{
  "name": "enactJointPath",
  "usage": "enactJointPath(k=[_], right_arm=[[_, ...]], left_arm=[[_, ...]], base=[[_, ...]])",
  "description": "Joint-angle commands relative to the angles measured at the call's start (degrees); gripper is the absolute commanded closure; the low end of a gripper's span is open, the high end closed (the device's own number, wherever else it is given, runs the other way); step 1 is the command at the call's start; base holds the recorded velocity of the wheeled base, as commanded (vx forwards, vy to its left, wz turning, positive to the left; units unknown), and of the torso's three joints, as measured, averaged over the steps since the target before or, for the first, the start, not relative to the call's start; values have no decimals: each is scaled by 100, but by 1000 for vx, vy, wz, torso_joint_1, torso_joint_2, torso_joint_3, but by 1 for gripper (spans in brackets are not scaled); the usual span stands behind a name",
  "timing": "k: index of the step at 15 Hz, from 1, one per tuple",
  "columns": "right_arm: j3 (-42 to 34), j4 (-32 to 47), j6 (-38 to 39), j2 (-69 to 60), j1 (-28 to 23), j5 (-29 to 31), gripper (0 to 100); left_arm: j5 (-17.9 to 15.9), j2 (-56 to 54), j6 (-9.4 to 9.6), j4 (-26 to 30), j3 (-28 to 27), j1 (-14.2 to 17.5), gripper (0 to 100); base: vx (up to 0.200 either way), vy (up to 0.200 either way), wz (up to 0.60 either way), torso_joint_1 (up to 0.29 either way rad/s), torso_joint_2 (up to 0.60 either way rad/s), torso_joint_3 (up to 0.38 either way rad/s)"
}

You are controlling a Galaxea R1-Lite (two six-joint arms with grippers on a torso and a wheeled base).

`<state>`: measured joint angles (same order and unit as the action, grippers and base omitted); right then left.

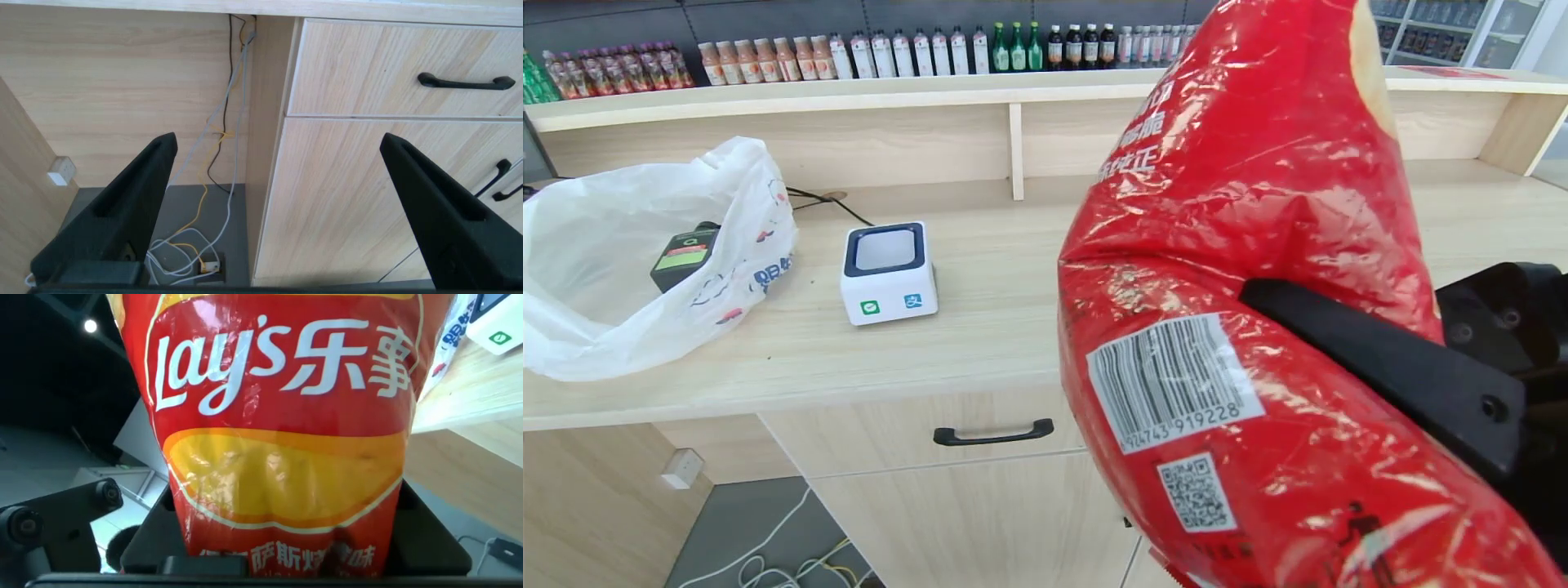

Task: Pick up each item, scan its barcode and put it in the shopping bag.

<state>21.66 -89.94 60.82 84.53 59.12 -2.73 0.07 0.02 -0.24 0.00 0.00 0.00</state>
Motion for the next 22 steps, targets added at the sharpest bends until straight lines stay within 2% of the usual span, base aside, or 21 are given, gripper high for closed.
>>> enactJointPath(k=[1, 4, 7, 11, 15, 17, 19, 21, 22], right_arm=[[-4, -6, -246, 213, -6, -96, 100], [-22, -6, -896, 486, -24, -166, 100], [-92, -6, -1872, 626, -50, -158, 100], [-118, 100, -3937, 573, -173, -114, 100], [13, 522, -5414, 301, -164, 563, 100], [163, 653, -6231, 143, -156, 1345, 100], [128, 653, -6952, 11, -164, 1829, 100], [110, 653, -7277, -24, -305, 1961, 100], [110, 627, -7418, -24, -560, 2101, 100]], left_arm=[[1, -2, -2, 0, 0, 0, 0], [1, -2, -2, 0, 0, 0, 0], [1, -2, -2, 0, 0, 0, 0], [1, -2, -2, 0, 0, 0, 0], [-7, -2, 42, 0, 0, -9, 0], [1, -2, 33, 0, 0, -9, 0], [1, -2, 33, 0, 0, -9, 0], [1, -2, 33, 0, 0, -9, 0], [1, -2, 24, 0, 0, 0, 0]], base=[[0, 0, 0, 0, 0, 0], [0, 0, 0, 0, 0, 0], [0, 0, 0, 0, 0, 0], [0, 0, 0, 0, 0, 0], [0, 0, 0, 0, 0, 0], [0, 0, 0, 0, 0, 0], [0, 0, 0, 0, 0, 0], [0, 0, 0, 0, 0, 0], [0, 0, 0, 0, 0, 0]])
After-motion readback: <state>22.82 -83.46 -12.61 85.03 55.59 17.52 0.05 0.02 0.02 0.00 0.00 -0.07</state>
